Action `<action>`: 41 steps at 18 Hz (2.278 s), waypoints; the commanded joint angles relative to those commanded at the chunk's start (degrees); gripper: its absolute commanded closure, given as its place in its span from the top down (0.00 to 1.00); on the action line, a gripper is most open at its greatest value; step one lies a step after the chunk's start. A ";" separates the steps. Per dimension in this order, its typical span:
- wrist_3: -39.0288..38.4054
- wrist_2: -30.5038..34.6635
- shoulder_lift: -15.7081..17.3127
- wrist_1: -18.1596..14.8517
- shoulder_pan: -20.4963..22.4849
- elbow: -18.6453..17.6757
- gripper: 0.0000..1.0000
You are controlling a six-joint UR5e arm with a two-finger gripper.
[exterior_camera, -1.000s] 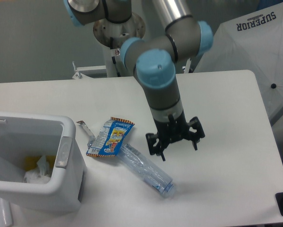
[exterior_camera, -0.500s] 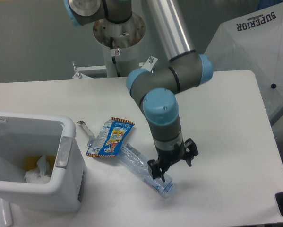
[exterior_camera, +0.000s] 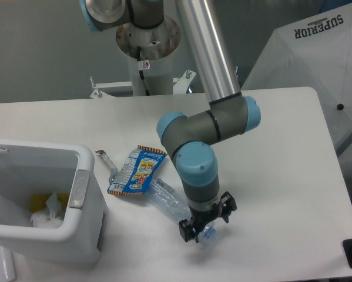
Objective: Place the trash in the trash can
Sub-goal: 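Close the gripper around the bottle's cap end, then lift the bottle and carry it over the white trash bin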
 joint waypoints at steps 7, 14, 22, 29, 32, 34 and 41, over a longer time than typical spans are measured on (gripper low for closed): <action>-0.10 0.09 -0.88 -0.09 0.08 -0.18 1.00; 0.17 0.09 -0.27 -0.09 0.17 -0.88 0.70; 0.17 -0.35 0.09 0.00 0.26 -0.44 0.55; 4.98 -0.62 5.17 0.88 0.96 6.13 0.56; 6.58 -2.45 7.98 5.69 1.31 9.13 0.56; 6.32 -5.61 11.14 8.17 1.23 10.71 0.56; 6.67 -6.50 19.15 8.35 -2.45 13.27 0.56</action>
